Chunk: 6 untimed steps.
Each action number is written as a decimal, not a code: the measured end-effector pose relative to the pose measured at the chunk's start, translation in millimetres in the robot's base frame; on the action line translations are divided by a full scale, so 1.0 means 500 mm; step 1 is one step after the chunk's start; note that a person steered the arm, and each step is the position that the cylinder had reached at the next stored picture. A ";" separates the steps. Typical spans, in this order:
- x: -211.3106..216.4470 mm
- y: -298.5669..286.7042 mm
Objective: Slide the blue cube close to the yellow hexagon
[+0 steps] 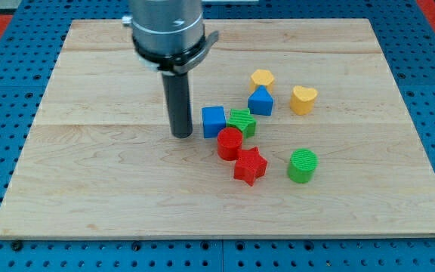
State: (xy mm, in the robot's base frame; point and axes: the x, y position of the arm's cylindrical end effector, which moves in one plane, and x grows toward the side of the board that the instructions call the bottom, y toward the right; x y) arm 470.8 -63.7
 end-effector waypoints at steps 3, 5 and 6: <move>-0.098 0.126; -0.142 0.115; -0.136 0.182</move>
